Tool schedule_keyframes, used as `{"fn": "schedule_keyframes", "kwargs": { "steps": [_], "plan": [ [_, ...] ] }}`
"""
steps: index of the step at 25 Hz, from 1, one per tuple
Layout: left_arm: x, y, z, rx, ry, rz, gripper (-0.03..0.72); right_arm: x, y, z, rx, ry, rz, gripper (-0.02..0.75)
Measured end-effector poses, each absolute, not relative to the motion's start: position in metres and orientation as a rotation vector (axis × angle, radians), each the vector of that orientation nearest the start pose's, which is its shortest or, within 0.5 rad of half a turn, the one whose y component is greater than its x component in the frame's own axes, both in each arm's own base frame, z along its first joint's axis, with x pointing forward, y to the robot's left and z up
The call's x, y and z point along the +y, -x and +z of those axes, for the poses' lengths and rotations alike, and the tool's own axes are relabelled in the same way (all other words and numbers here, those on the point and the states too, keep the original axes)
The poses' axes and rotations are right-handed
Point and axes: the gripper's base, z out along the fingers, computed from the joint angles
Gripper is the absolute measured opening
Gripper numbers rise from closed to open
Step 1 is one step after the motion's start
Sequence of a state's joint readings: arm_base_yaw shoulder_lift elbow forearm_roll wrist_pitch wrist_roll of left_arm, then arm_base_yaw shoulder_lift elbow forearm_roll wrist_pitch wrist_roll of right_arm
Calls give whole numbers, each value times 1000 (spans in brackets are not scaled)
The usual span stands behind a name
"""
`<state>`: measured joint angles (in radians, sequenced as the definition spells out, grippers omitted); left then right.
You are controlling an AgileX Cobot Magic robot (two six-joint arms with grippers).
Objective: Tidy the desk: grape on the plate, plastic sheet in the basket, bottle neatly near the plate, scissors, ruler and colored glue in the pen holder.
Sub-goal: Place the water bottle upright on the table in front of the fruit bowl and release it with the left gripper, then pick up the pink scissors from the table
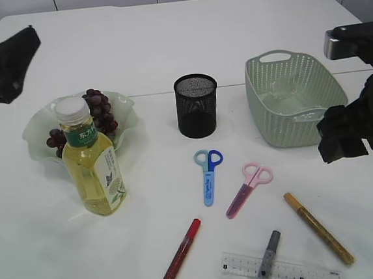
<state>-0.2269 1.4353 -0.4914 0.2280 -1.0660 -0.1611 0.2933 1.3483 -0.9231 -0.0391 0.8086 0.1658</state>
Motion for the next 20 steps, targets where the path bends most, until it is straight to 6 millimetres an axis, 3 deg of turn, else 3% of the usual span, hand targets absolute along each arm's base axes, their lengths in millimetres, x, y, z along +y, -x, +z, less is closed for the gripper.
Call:
{"fn": "schedule_keyframes", "kwargs": {
  "steps": [8,20],
  "plan": [
    [-33,-254,258,1509,-139,-220,591,72,-246,262,2712,202,88,545],
    [-17,-223,249,1933,25,-141,566,71,-245,261,2724,202,84,545]
  ]
}}
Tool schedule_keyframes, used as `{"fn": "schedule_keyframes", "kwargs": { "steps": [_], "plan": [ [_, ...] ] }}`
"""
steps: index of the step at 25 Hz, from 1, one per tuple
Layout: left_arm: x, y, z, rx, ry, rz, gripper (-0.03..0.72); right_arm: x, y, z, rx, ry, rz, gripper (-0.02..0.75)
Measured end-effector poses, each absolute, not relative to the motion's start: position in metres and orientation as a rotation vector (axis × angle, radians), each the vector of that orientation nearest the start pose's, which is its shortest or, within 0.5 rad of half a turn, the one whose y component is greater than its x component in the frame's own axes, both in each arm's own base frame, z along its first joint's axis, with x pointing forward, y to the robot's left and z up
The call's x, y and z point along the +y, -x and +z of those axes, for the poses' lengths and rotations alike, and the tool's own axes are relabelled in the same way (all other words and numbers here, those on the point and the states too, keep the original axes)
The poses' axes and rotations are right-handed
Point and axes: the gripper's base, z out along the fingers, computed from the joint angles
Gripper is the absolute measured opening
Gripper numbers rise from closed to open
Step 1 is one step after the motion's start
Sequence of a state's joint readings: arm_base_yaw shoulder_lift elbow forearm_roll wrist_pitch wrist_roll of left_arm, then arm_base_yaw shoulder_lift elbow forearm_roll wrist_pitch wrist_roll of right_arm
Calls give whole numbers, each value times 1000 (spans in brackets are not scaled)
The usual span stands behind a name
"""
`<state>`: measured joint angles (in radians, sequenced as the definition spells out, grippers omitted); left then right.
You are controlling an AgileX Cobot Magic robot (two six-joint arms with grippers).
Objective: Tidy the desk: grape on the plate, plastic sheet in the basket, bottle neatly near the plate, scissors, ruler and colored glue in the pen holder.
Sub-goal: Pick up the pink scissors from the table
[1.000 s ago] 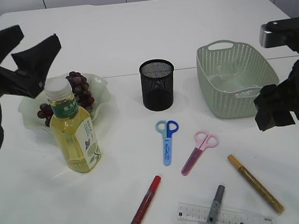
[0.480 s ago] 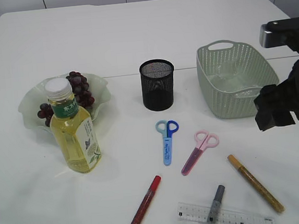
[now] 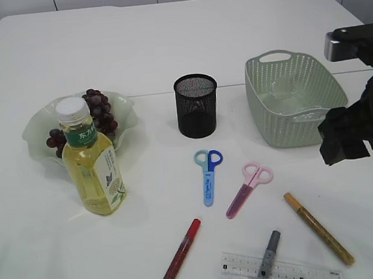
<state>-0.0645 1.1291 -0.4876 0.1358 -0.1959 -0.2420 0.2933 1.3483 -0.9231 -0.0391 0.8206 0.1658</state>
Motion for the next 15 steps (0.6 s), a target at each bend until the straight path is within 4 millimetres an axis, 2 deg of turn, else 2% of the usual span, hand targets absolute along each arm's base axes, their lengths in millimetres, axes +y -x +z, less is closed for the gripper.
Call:
{"fn": "schedule_keyframes", "kwargs": {
  "steps": [10,15],
  "plan": [
    [-11,-185,225,2474,205,-110,563,71,-245,261,2726,202,84,545],
    [-12,-181,244,2644,162,-93,563,71,-245,261,2726,229,78,545]
  ]
}}
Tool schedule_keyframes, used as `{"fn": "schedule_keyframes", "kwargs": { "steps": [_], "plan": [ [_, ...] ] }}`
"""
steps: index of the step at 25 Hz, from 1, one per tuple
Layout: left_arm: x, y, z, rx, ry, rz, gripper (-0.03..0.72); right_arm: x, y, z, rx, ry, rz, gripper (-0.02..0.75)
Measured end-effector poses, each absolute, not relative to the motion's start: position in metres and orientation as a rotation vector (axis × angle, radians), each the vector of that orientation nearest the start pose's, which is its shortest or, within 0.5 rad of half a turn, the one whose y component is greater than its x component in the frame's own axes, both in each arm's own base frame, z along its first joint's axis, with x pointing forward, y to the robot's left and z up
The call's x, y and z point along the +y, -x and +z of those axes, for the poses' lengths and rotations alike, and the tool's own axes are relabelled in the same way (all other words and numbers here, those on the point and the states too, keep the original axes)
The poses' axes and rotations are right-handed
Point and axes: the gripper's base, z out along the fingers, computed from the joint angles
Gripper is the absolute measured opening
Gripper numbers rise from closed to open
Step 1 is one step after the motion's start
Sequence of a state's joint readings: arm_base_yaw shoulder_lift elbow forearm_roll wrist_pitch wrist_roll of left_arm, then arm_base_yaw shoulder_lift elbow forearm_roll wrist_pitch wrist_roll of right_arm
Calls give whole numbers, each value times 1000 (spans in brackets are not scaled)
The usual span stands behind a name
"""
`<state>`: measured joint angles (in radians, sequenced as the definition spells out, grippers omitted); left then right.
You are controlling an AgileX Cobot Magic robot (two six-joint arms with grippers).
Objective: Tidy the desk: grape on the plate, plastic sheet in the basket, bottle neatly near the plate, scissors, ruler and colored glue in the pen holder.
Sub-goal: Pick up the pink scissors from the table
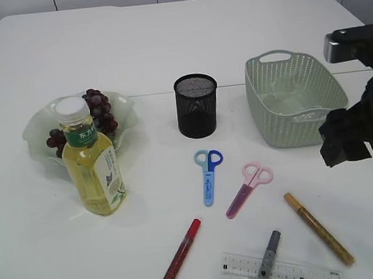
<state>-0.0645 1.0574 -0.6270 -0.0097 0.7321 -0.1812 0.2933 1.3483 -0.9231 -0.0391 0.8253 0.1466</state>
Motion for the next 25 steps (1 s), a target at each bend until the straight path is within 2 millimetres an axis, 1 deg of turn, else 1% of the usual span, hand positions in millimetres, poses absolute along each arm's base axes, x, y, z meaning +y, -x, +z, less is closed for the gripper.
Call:
{"fn": "schedule_keyframes", "kwargs": {
  "steps": [4,6,9,12,15,19,25],
  "plan": [
    [-17,-180,264,2717,115,-148,556,72,-244,261,2731,251,78,545],
    [-19,-178,271,2751,72,-174,547,72,-244,261,2735,244,92,545],
    [-22,-176,273,2773,47,-206,542,76,-244,262,2736,245,119,545],
    [-24,-176,273,2772,48,-236,540,90,-245,269,2714,302,140,544],
    [-25,-176,273,2770,50,-263,538,109,-251,273,2712,263,189,543],
    [-26,-176,274,2769,51,-276,538,128,-269,266,2757,80,240,514],
    [-27,-176,274,2768,57,-295,538,149,-312,249,2801,-248,286,502]
  ]
}}
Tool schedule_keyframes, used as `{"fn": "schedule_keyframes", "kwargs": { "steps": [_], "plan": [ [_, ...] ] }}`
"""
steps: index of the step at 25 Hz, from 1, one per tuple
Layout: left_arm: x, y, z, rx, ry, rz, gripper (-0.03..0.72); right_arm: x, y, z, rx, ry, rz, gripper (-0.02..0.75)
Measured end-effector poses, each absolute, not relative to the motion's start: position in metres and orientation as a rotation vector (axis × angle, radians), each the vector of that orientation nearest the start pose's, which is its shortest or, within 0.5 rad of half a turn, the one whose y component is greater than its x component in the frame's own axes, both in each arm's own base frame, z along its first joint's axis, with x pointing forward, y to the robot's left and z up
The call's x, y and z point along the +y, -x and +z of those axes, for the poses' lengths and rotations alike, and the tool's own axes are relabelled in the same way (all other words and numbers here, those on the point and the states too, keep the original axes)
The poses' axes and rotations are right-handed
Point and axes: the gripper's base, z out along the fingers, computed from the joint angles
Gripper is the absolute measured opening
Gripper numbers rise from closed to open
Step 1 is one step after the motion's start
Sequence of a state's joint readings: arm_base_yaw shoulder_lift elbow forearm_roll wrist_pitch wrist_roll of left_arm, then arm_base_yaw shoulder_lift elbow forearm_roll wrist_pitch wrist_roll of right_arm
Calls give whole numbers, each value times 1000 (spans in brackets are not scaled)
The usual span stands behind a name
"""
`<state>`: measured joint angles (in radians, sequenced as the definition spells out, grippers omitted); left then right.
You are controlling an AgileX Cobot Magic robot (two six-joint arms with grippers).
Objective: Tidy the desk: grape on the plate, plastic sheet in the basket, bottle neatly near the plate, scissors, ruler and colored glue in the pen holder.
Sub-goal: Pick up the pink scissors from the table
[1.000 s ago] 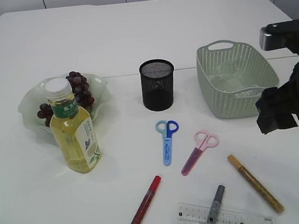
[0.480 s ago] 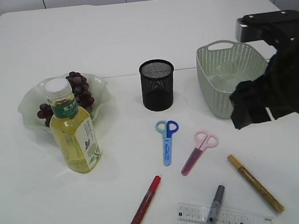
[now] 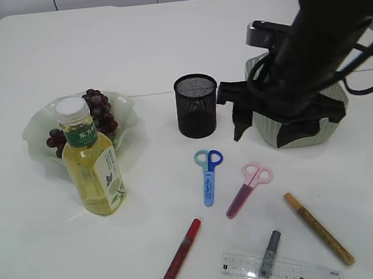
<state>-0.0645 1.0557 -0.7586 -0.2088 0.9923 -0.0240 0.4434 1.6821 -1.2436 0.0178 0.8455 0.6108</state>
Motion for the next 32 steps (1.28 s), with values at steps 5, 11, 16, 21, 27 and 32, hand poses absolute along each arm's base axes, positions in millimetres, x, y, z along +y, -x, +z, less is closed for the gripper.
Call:
{"fn": "schedule_keyframes", "kwargs": {
  "steps": [5,11,16,21,27,32],
  "plan": [
    [-28,-176,274,2764,61,-304,532,168,-343,234,2854,-542,316,491],
    [-28,-177,274,2760,63,-305,530,180,-369,207,2976,-726,190,468],
    [-28,-177,274,2758,63,-305,529,183,-375,186,3030,-780,118,468],
    [-28,-177,274,2749,61,-305,529,184,-377,168,3065,-796,68,468],
    [-28,-178,275,2747,62,-305,528,182,-379,159,3080,-783,47,461],
    [-28,-178,275,2747,63,-307,528,178,-383,151,3101,-735,47,459]
  ]
}}
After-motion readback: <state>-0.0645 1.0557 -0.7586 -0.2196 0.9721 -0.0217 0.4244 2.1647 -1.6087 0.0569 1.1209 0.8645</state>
